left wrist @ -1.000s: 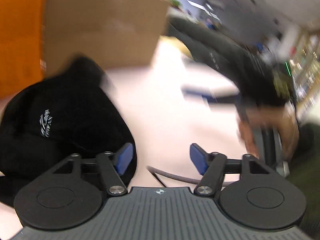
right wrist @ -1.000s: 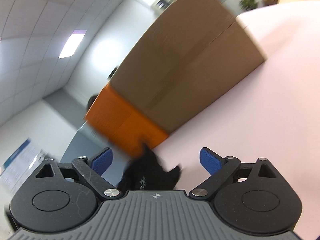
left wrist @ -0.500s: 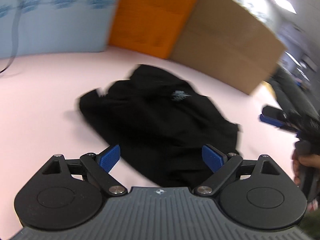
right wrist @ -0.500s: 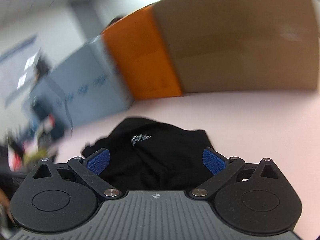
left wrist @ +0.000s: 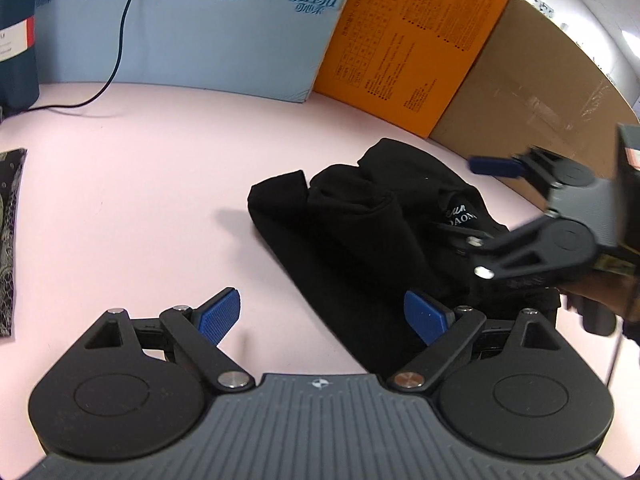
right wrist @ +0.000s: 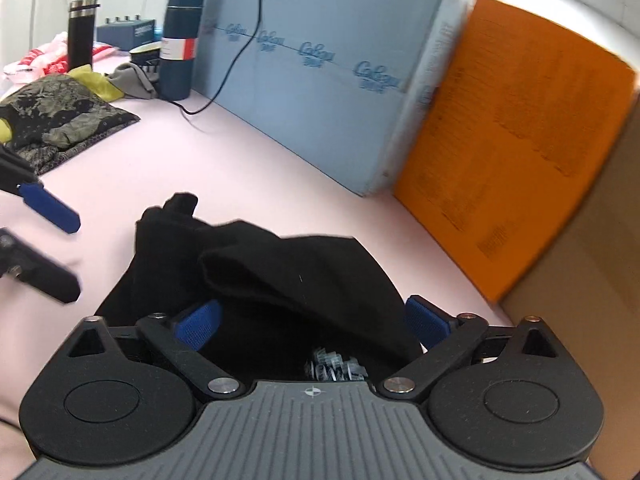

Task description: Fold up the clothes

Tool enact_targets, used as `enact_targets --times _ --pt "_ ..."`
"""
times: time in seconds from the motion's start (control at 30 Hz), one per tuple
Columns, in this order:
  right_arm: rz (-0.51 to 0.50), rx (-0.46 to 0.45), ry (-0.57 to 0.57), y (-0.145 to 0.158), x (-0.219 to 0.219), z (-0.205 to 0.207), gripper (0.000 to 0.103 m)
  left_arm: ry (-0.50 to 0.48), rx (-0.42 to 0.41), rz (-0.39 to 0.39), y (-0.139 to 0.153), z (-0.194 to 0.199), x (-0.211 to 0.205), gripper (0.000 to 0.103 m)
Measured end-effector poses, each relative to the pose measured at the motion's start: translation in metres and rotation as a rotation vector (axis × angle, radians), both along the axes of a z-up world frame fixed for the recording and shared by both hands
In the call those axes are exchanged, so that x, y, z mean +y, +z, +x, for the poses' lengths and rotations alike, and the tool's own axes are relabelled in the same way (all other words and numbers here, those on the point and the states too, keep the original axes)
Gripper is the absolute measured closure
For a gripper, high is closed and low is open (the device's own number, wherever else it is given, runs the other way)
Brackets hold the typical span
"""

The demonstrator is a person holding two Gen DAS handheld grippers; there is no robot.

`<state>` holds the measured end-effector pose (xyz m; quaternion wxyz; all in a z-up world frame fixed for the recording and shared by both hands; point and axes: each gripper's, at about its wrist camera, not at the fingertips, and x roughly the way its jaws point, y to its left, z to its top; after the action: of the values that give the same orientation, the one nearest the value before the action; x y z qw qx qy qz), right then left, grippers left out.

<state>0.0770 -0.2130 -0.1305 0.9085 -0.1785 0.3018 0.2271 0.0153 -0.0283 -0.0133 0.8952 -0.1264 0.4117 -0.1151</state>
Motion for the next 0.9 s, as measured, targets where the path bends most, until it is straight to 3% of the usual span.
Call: enact_targets --times 0.03,0.07,0.17,0.23,0.3,0.43,0.57,0.67,0.73,0.77,0.8,0.9 --pt "0.062 0.034 -0.02 0.0 -0.005 0.009 0.059 0.004 0.004 0.0 -0.001 0.001 0.001 0.015" --pt "0.132 0.066 -0.051 0.0 -0.012 0.018 0.097 0.008 0.008 -0.001 -0.002 0.002 0.001 0.015" --pt "0.456 0.06 -0.277 0.01 -0.063 0.031 0.099 0.011 0.018 0.001 -0.005 0.005 0.002 0.014" --pt "0.645 -0.005 -0.529 0.013 -0.115 0.021 0.099 0.007 0.024 0.005 -0.006 0.008 0.001 0.014" --pt "0.771 -0.052 -0.775 0.009 -0.164 0.001 0.099 0.002 0.034 0.001 -0.009 0.01 -0.001 0.014" --pt "0.839 -0.103 -1.078 -0.002 -0.229 -0.056 0.099 -0.034 0.058 -0.005 -0.015 0.017 -0.011 0.014" --pt "0.858 -0.029 -1.158 -0.02 -0.254 -0.098 0.098 -0.089 0.066 -0.005 -0.019 0.03 -0.028 0.014" --pt "0.913 -0.001 -1.16 -0.032 -0.257 -0.12 0.092 -0.107 0.072 0.012 -0.022 0.041 -0.04 0.014" --pt "0.953 0.026 -1.151 -0.036 -0.254 -0.131 0.062 -0.098 0.064 0.033 -0.02 0.047 -0.046 0.013" --pt "0.967 0.037 -1.138 -0.038 -0.252 -0.136 0.037 -0.099 0.052 0.031 -0.017 0.048 -0.047 0.013" --pt "0.967 0.042 -1.103 -0.037 -0.247 -0.141 0.028 -0.102 0.035 0.027 -0.014 0.049 -0.047 0.013" --pt "0.923 0.096 -0.996 -0.039 -0.232 -0.151 0.023 -0.118 -0.036 0.055 -0.006 0.055 -0.048 0.013"
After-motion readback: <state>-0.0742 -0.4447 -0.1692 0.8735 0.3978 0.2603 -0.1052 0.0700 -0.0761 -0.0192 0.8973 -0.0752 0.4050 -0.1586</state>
